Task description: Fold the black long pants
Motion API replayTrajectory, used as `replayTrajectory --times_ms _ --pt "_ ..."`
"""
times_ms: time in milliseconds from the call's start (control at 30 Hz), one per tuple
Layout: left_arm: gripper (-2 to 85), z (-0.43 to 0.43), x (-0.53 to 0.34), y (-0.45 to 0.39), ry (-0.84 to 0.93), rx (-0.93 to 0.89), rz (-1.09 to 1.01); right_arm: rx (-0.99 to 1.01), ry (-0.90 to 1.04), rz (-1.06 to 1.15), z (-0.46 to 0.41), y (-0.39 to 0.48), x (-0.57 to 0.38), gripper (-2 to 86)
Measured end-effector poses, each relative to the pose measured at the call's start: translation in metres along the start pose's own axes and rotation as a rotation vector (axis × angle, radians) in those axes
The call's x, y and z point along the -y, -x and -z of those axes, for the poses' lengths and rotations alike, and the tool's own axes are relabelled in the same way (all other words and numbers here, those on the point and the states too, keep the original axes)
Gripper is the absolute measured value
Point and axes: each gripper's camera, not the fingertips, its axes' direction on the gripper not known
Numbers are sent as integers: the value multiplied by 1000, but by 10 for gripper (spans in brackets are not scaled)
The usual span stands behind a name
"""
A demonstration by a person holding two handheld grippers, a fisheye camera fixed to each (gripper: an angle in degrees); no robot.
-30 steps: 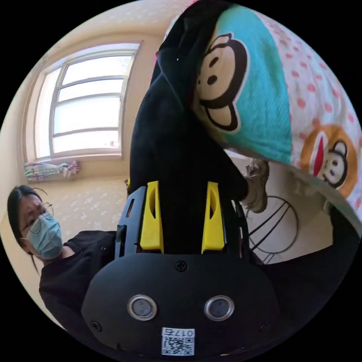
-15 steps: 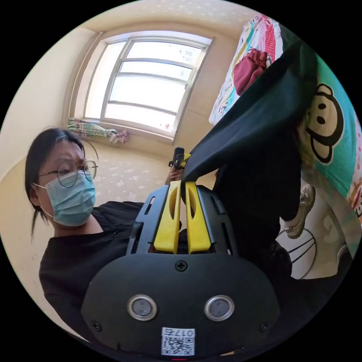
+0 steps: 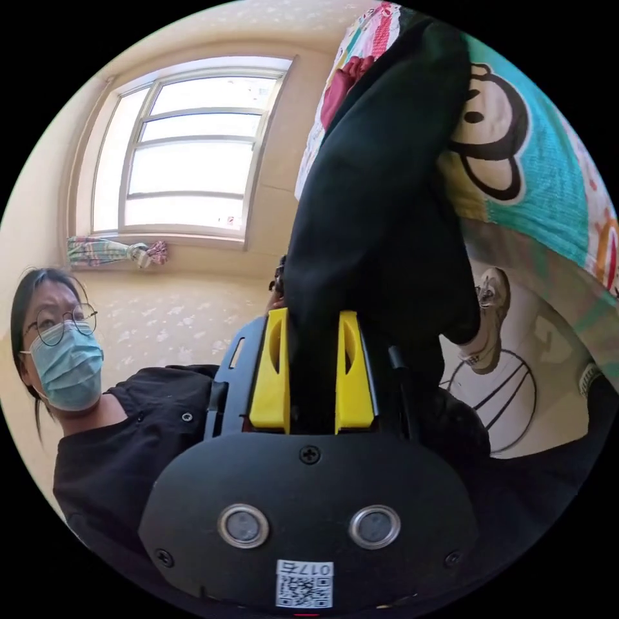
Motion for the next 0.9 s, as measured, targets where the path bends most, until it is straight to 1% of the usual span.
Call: replayTrajectory --times_ms 33,100,167,200,267,333,433,467,533,600,667,733,767,833,867,900 --pt "119 -16 -1 -6 19 76 -32 -16 12 14 -11 6 0 60" --pt "103 -25 -10 -21 10 170 -92 -59 27 28 -25 11 -1 42" --pt "59 -29 -20 -30 41 190 -128 -15 44 8 -29 4 -4 29" --pt "15 -32 -27 -34 74 194 -138 45 68 -1 -28 -2 -6 24" --pt "1 -35 -43 -50 87 236 -209 98 72 23 -20 0 -14 20" --pt "-4 -42 -68 -87 160 306 -327 56 76 82 -8 26 -27 18" --pt "-4 -52 -101 -131 257 298 -422 -14 119 163 -2 66 -49 19" --pt "-3 -55 -106 -136 279 310 -427 -23 135 180 -4 74 -55 19" --pt "9 -75 -120 -134 401 381 -369 -67 225 208 -23 88 -75 21" --pt "34 -81 -123 -117 437 453 -287 -143 291 187 -41 78 -88 26" --pt "58 -67 -123 -94 356 490 -182 -209 308 122 -47 55 -97 40" --pt "80 -37 -122 -78 195 429 -83 -137 314 88 -35 29 -103 57" --pt "82 -33 -122 -81 159 428 -87 -116 302 83 -27 24 -103 59" --pt "95 -38 -112 -111 84 495 -185 -102 216 53 13 2 -94 67" --pt "99 -45 -107 -120 83 508 -223 -117 189 46 24 -3 -89 72" --pt "102 -62 -97 -137 93 508 -303 -161 130 33 48 -13 -75 81"
